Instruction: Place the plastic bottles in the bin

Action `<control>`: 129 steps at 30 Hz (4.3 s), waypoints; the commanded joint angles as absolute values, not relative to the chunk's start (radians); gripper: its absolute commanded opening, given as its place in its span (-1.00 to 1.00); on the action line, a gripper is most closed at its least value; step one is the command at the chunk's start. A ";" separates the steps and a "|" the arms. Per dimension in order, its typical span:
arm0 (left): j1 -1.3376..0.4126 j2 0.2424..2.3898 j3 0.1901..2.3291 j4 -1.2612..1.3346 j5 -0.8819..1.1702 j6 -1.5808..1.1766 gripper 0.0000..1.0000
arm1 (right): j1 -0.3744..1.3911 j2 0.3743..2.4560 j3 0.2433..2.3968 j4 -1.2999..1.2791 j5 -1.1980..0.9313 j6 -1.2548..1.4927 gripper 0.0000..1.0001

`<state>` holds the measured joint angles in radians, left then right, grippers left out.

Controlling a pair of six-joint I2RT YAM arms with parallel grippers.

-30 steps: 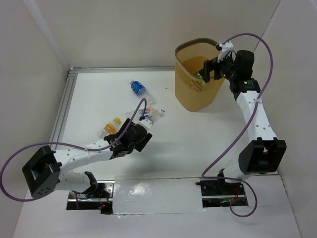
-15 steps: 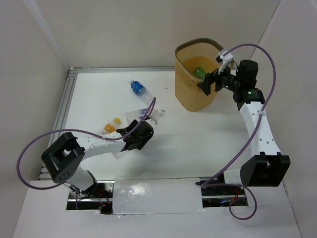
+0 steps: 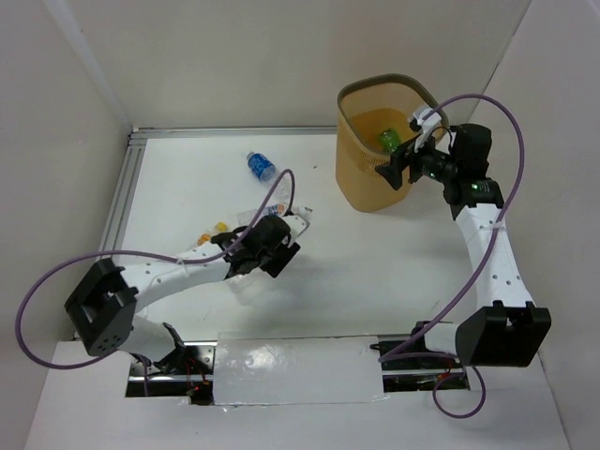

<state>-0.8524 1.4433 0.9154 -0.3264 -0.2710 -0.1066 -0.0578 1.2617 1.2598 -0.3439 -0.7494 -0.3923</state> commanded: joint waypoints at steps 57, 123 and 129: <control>-0.675 2.436 2.453 0.644 0.012 -0.973 -0.05 | -0.089 0.870 0.729 -0.563 -0.819 -0.724 0.99; -0.376 0.686 0.836 -0.488 -0.342 -0.560 0.98 | 0.664 1.847 1.192 0.107 -0.377 -0.916 1.00; -0.367 0.686 0.813 -0.520 -0.321 -0.551 0.98 | 0.684 1.945 1.281 0.120 -0.310 -0.916 1.00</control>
